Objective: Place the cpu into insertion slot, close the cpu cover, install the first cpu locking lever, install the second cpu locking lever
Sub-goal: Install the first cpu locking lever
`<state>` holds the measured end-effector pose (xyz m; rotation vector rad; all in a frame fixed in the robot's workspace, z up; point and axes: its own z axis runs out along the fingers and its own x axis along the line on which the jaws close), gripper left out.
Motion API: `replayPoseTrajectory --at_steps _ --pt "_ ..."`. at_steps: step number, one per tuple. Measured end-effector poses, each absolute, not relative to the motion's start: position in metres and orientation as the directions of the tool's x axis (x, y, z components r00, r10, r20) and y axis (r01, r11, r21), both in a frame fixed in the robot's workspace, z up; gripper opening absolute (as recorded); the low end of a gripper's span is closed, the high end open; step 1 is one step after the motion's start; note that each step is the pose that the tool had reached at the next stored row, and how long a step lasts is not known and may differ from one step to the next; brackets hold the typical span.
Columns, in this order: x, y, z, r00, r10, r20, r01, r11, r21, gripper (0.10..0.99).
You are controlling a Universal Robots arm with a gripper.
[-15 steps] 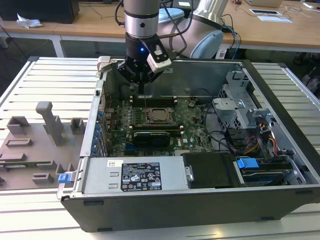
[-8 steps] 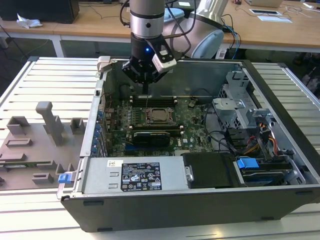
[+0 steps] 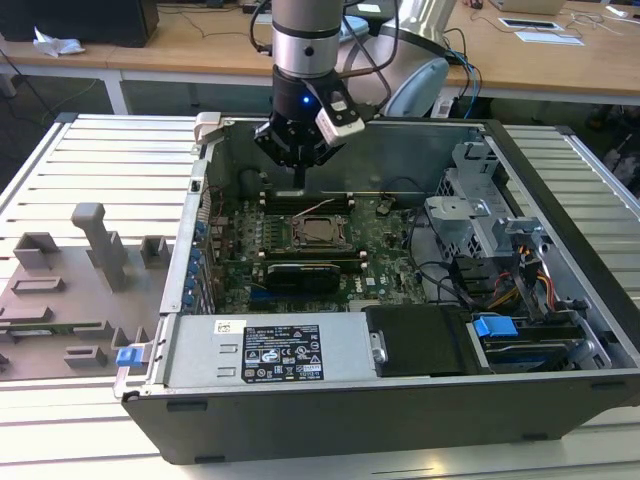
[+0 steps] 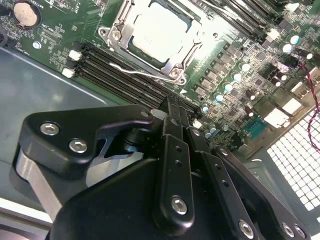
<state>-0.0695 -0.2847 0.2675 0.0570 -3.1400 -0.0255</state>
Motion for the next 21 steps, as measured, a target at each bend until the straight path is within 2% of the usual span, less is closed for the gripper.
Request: replayPoseTrajectory --at_steps 21 --pt "-0.047 -0.285 0.267 -0.999 -0.036 0.001 -0.036 0.999 0.016 0.106"
